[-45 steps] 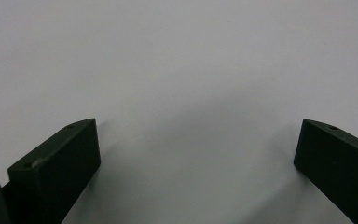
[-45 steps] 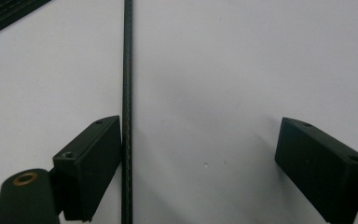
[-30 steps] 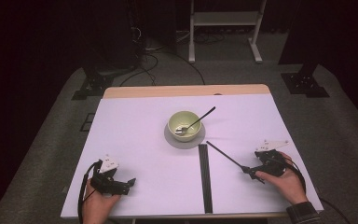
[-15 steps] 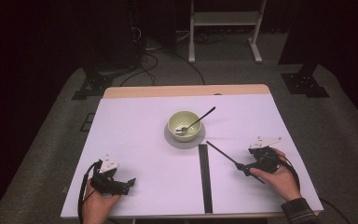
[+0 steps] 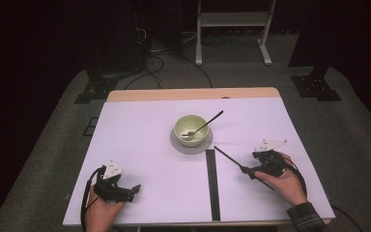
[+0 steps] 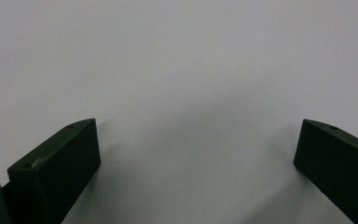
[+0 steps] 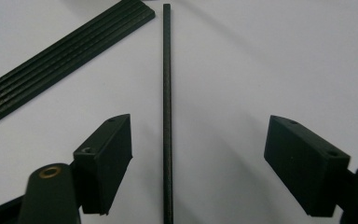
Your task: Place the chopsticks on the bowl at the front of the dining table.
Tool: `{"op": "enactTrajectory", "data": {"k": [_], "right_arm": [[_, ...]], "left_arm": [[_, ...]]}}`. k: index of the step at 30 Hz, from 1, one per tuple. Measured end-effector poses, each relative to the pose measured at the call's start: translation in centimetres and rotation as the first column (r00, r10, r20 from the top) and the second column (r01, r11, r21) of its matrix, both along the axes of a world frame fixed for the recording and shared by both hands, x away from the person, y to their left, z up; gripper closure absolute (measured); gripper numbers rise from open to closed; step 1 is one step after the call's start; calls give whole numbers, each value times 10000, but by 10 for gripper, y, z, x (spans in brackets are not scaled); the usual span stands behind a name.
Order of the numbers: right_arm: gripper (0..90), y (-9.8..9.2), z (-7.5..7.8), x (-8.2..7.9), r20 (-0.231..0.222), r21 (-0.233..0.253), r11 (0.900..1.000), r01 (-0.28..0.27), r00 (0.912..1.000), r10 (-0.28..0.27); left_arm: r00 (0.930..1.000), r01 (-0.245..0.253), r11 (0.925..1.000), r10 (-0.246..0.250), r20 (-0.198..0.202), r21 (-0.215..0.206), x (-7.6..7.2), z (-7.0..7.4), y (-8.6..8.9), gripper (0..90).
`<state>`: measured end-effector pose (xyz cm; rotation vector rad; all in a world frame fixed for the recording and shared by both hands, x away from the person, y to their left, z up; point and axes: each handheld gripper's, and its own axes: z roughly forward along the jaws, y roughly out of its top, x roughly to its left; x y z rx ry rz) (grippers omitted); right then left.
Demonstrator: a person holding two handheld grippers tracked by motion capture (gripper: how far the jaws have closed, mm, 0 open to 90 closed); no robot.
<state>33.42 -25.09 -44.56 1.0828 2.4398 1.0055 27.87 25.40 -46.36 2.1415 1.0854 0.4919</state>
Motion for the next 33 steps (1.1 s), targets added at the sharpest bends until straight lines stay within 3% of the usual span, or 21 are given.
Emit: {"op": "enactTrajectory", "data": {"k": [33], "right_arm": [[577, 15, -1, 12, -138, 174, 9988, -453, 9989, 455]], "left_arm": [[10000, 3, 10000, -3, 0, 5, 0, 0, 0, 0]]}}
